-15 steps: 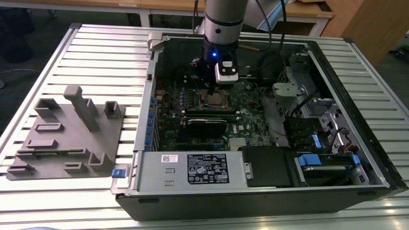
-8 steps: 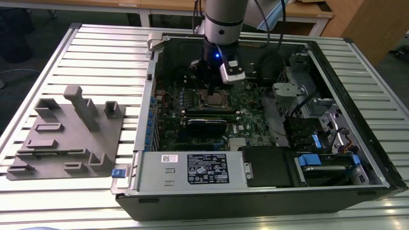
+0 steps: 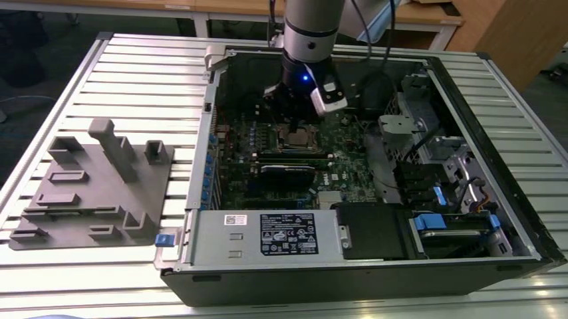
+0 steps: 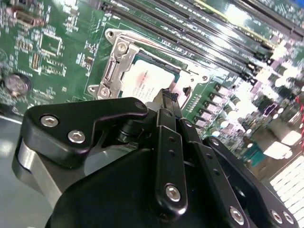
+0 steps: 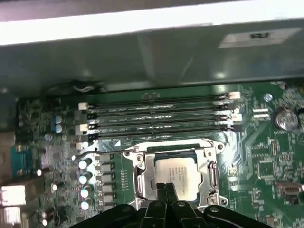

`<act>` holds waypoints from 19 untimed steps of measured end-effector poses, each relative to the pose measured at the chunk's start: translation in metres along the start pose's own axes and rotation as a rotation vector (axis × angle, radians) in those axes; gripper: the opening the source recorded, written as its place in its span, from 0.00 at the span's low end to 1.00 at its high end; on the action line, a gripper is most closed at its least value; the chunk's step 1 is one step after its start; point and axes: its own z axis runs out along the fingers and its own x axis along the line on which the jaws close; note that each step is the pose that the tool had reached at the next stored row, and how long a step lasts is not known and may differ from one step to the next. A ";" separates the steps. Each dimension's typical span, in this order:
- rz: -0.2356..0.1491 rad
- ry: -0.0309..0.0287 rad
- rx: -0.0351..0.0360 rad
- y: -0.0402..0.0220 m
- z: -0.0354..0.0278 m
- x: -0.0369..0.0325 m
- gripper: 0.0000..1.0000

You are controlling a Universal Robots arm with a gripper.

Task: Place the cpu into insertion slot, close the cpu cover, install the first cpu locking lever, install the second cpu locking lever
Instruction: 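Close the cpu cover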

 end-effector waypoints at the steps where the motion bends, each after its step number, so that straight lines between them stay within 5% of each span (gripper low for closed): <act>1: -0.019 0.0005 0.0002 0.0000 0.0001 0.0000 0.11; 6: -0.092 0.0023 0.0028 0.0000 0.0006 0.0001 0.11; 13: -0.096 0.0022 0.0159 -0.0001 0.0011 0.0011 0.11; 19: -0.095 0.0021 0.0160 -0.0001 0.0011 0.0011 0.11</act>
